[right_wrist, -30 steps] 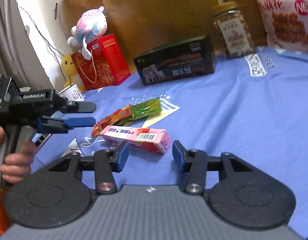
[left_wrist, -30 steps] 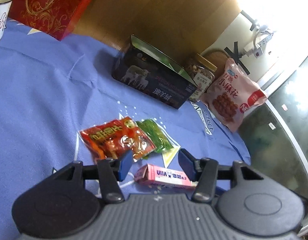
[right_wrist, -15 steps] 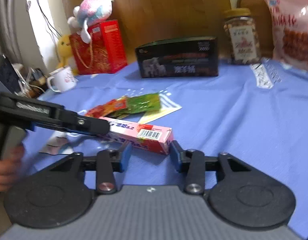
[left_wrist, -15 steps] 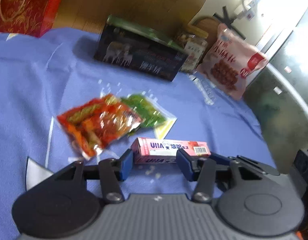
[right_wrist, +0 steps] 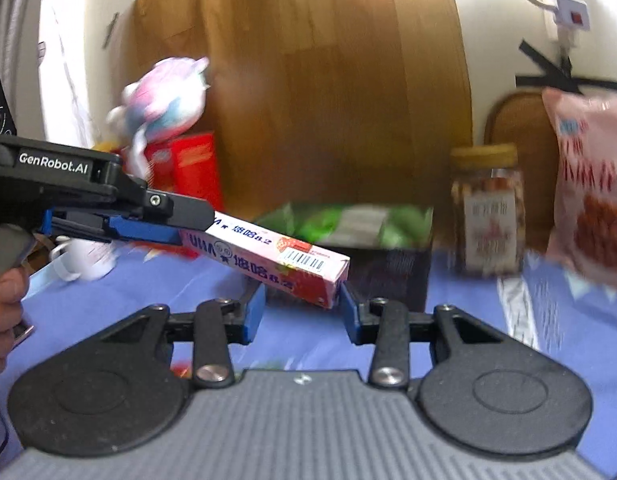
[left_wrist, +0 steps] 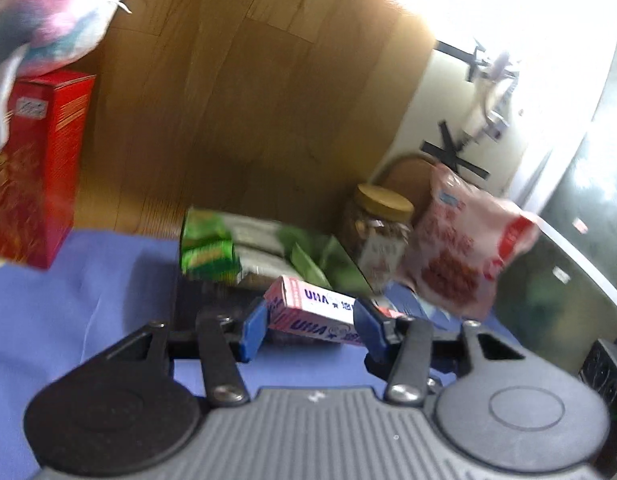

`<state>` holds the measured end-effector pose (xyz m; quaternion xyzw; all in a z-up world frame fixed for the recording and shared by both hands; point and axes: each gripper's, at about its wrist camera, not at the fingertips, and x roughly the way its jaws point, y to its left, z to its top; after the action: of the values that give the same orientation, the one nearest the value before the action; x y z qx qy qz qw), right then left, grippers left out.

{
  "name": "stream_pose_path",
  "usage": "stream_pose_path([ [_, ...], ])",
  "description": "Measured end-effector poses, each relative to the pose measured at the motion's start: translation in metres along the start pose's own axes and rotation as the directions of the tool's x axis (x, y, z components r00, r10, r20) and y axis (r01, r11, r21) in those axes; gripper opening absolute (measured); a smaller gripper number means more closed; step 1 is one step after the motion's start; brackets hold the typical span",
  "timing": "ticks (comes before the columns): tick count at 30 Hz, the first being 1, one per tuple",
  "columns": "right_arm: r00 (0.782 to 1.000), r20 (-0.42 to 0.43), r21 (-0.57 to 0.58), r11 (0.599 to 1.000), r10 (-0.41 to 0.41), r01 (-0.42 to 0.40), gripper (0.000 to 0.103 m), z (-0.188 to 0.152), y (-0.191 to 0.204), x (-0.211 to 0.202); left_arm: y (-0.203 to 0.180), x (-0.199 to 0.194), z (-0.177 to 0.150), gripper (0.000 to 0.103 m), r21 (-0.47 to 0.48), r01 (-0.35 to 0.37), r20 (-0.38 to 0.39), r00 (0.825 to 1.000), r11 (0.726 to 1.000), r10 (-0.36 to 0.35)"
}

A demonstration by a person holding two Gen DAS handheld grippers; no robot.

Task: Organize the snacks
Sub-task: 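Lower the pink candy box into the tin box and release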

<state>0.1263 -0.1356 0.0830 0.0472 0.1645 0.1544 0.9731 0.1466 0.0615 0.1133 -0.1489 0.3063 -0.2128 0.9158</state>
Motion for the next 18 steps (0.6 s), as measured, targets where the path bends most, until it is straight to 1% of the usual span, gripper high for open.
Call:
stream_pose_path([
  [3, 0.999, 0.001, 0.014, 0.999, -0.032, 0.032, 0.043, 0.018, -0.017, 0.030, 0.011, 0.037, 0.016, 0.047, -0.023, -0.007, -0.036, 0.999, 1.000, 0.006],
  [6, 0.998, -0.012, 0.019, 0.998, -0.063, 0.063, 0.043, 0.027, -0.032, 0.056, 0.021, 0.072, 0.021, 0.047, -0.038, -0.030, -0.073, 0.997, 0.999, 0.027],
  [9, 0.997, -0.038, 0.003, 0.998, -0.069, 0.069, 0.046, 0.028, -0.036, 0.075, 0.034, 0.093, 0.024, 0.047, -0.068, -0.062, -0.092, 0.994, 0.996, 0.056],
  [10, 0.997, -0.046, -0.011, 0.998, -0.068, 0.067, 0.046, 0.027, -0.035, 0.080, 0.038, 0.097, 0.025, 0.047, -0.082, -0.063, -0.097, 0.994, 0.995, 0.055],
  [13, 0.997, -0.048, -0.033, 0.998, -0.062, 0.060, 0.046, 0.024, -0.034, 0.085, 0.043, 0.096, 0.022, 0.049, -0.102, -0.044, -0.083, 0.996, 0.994, 0.035],
  [16, 0.999, -0.023, 0.000, 0.999, -0.042, 0.042, 0.046, 0.021, -0.036, 0.074, 0.041, 0.086, 0.021, 0.050, -0.095, -0.050, -0.068, 0.997, 0.994, 0.044],
  [18, 0.999, -0.010, 0.034, 0.999, -0.040, 0.041, 0.046, 0.020, -0.037, 0.062, 0.040, 0.073, 0.019, 0.050, -0.098, -0.028, -0.057, 0.998, 0.995, 0.023],
])
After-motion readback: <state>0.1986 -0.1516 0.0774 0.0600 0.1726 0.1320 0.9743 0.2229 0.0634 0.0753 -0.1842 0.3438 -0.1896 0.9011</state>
